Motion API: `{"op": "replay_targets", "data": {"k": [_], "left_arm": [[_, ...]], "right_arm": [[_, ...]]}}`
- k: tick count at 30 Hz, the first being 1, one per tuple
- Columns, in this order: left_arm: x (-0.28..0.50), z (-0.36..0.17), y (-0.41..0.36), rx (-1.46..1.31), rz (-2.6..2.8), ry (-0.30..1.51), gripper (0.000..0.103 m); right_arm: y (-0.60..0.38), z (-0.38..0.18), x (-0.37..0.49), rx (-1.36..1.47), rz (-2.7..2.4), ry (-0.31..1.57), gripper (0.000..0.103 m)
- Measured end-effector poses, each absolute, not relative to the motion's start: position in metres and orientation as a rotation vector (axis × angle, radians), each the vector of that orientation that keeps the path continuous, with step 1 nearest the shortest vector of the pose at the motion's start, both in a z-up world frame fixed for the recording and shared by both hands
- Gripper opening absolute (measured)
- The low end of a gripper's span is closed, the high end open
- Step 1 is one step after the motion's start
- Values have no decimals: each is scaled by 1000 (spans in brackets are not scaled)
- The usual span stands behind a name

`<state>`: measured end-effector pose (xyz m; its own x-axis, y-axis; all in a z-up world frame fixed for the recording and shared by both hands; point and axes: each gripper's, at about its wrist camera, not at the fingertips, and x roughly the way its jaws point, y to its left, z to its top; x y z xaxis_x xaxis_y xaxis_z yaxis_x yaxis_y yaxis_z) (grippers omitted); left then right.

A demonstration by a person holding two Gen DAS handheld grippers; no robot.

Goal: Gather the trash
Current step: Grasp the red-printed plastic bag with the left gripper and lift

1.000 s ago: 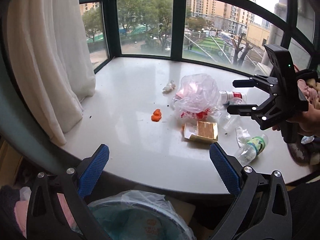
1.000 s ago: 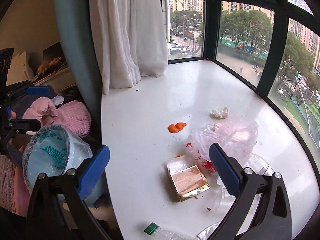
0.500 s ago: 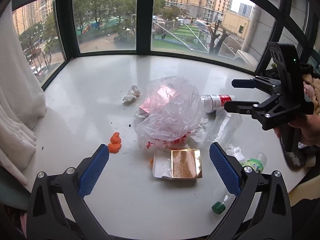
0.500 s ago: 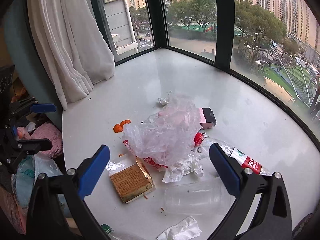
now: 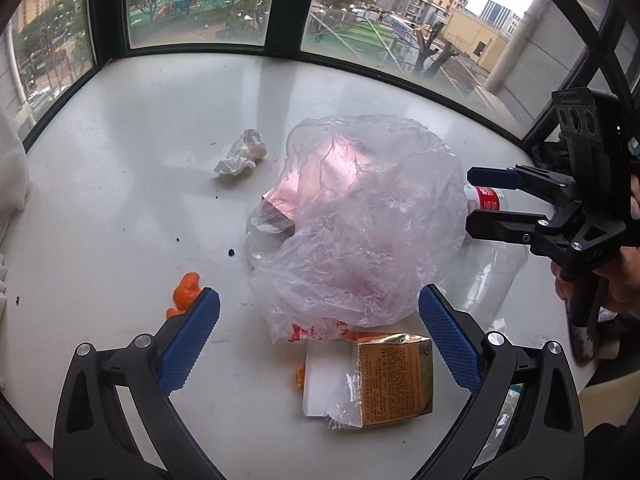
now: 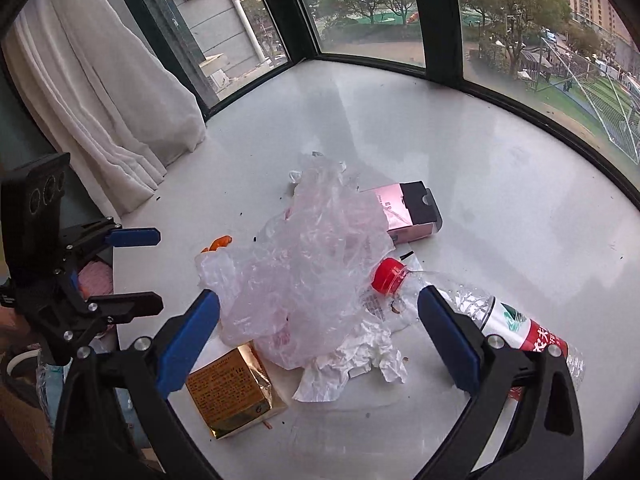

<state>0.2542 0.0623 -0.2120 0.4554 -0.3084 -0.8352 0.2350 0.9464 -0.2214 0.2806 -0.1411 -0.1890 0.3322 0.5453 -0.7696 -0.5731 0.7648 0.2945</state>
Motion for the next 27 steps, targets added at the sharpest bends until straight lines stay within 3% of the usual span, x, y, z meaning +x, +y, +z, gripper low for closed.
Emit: {"op": "replay_targets", "data": {"k": [7, 8, 10, 12, 14, 15, 16, 18, 19, 27], "left_arm": [[278, -246, 68, -117, -376, 1091, 90], [281, -251, 67, -123, -380, 1097, 89], [286, -257, 67, -130, -381, 1108, 79], [287, -261, 65, -134, -372, 1121, 61], [287, -263, 65, -141, -372, 1126, 46], [287, -263, 65, -143, -371, 1131, 33], [286, -263, 65, -142, -371, 1134, 27], [285, -262, 65, -139, -369, 1136, 11], [285, -261, 65, -139, -370, 1134, 8], [274, -228, 68, -144, -361, 1071, 5]], "right_arm": [[-131, -208, 294, -12, 741, 1037, 93], [-129, -210, 295, -7, 739, 1043, 77], [-126, -213, 299, -9, 724, 1057, 59], [-123, -216, 301, 6, 736, 1076, 51], [-120, -216, 301, 5, 738, 1089, 28], [-119, -216, 301, 6, 737, 1094, 24], [-117, -216, 300, 5, 736, 1098, 18], [-116, -214, 299, 11, 731, 1095, 14], [-116, -212, 300, 13, 729, 1094, 12], [-120, -183, 291, 27, 724, 1041, 11]]}}
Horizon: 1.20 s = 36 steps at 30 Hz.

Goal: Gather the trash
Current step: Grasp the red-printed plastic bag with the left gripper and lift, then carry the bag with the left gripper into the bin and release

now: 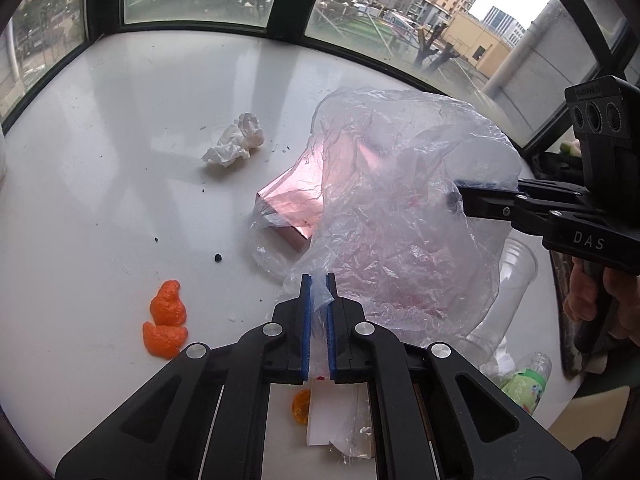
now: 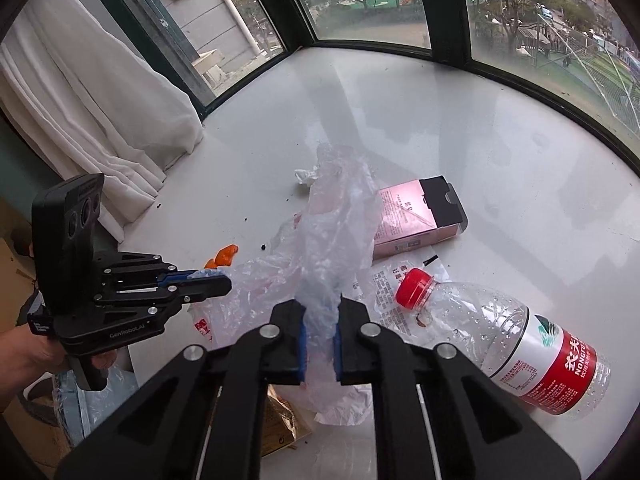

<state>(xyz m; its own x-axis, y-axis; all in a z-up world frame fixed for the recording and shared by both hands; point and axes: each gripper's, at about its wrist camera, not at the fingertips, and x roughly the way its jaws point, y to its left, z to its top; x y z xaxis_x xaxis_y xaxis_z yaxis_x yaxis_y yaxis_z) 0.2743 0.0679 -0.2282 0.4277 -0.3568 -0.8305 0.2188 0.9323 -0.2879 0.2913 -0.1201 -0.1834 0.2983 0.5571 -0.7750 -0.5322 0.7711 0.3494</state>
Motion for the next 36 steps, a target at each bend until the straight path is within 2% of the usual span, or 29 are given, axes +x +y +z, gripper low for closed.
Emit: {"op": "replay_targets", "data": {"k": [17, 28, 36], "left_arm": [[208, -130, 74, -101, -281, 950, 5], [119, -83, 110, -81, -150, 892, 5], [28, -67, 154, -128, -18, 855, 5]], "right_arm": [[-109, -98, 230, -30, 814, 914, 11], [-50, -69, 162, -88, 974, 866, 11], [4, -50, 99, -157, 1126, 832, 11]]}}
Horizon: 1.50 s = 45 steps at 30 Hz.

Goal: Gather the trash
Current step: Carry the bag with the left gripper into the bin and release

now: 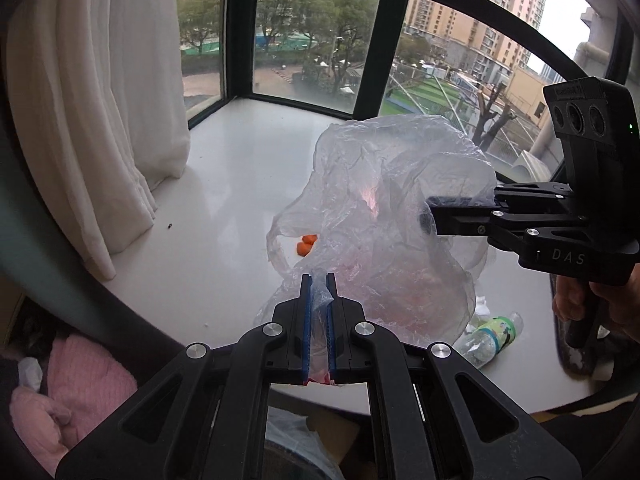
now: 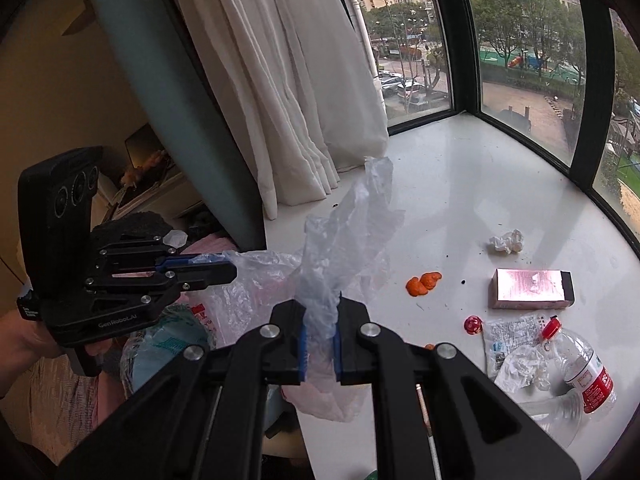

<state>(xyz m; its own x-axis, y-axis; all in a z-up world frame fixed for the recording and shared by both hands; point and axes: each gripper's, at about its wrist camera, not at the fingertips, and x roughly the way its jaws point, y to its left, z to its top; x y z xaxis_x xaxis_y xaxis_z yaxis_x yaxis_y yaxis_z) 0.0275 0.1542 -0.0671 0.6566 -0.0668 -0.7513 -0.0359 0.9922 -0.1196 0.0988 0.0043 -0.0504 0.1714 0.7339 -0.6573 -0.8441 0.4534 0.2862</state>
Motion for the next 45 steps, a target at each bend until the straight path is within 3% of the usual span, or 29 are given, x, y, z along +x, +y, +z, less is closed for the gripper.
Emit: {"op": "replay_targets", "data": {"k": [11, 21, 41, 42, 43, 44, 45], "left_arm": [[-96, -62, 199, -210, 160, 854, 5], [-180, -90, 213, -292, 257, 919, 5], [-215, -166, 230, -399, 325, 1060, 5], [-214, -167, 229, -392, 327, 1067, 5], [-214, -169, 229, -382, 330, 1072, 10], [-214, -170, 229, -377, 333, 1073, 18], [-214, -170, 229, -377, 340, 1071, 34]], "right_arm": [[75, -65, 8, -272, 1331, 883, 11], [115, -106, -67, -408, 1463, 985, 11], [147, -178, -109, -623, 1484, 1062, 11], [148, -179, -111, -635, 1482, 1047, 13], [149, -180, -112, -644, 1478, 1029, 27], [148, -180, -112, -653, 1474, 1014, 54], [147, -179, -112, -658, 1472, 998, 69]]}}
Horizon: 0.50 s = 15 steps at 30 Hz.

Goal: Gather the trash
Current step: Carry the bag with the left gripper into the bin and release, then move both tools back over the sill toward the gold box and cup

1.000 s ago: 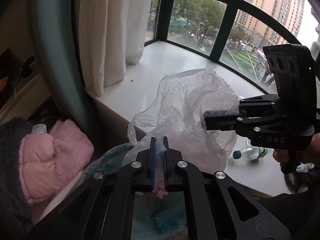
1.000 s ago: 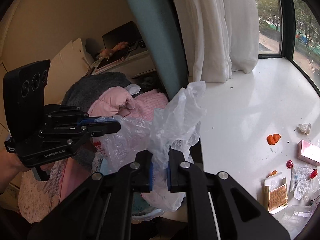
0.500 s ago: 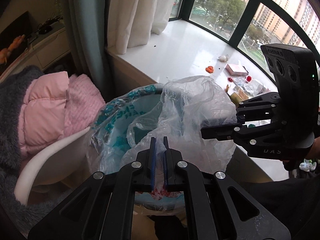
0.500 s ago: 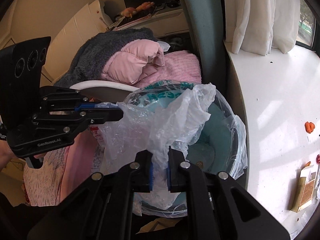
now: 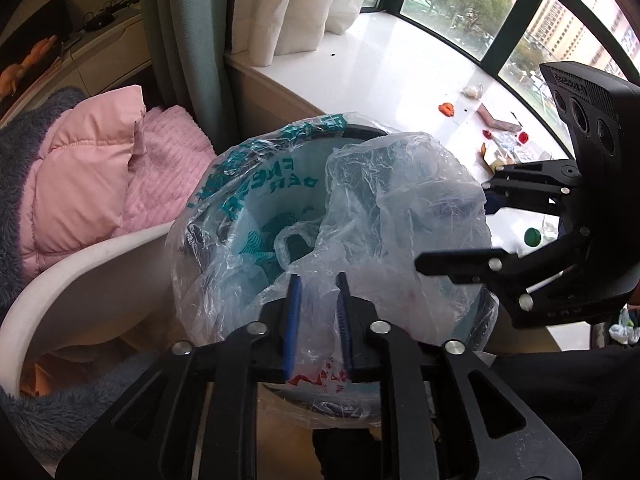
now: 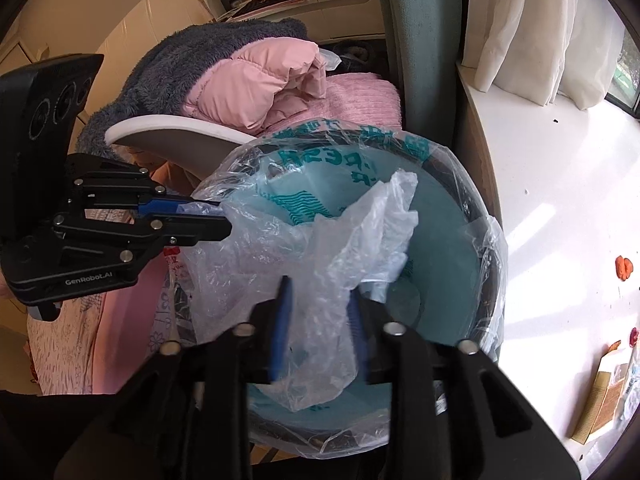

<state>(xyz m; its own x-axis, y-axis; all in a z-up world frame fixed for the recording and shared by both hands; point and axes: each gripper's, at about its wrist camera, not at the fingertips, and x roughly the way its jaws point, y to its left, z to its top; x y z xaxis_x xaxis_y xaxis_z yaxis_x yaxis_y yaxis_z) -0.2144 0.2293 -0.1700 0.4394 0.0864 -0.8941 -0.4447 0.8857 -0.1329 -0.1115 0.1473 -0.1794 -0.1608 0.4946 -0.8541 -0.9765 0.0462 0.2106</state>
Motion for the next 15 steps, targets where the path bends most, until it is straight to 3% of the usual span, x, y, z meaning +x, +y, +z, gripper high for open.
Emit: {"op": "replay_targets", "data": {"k": [1, 5, 6, 15], "left_arm": [[-215, -170, 230, -374, 353, 1066, 43], [-219, -168, 232, -361, 382, 1048, 90], [-220, -166, 232, -353, 381, 1039, 96], [-205, -144, 227, -282, 356, 972, 97]], "right_arm": [[146, -178, -111, -656, 1473, 984, 93], [138, -167, -104, -636, 1484, 918, 94], [135, -163, -101, -631, 1479, 897, 94], [102, -126, -66, -528, 1374, 808, 94]]}}
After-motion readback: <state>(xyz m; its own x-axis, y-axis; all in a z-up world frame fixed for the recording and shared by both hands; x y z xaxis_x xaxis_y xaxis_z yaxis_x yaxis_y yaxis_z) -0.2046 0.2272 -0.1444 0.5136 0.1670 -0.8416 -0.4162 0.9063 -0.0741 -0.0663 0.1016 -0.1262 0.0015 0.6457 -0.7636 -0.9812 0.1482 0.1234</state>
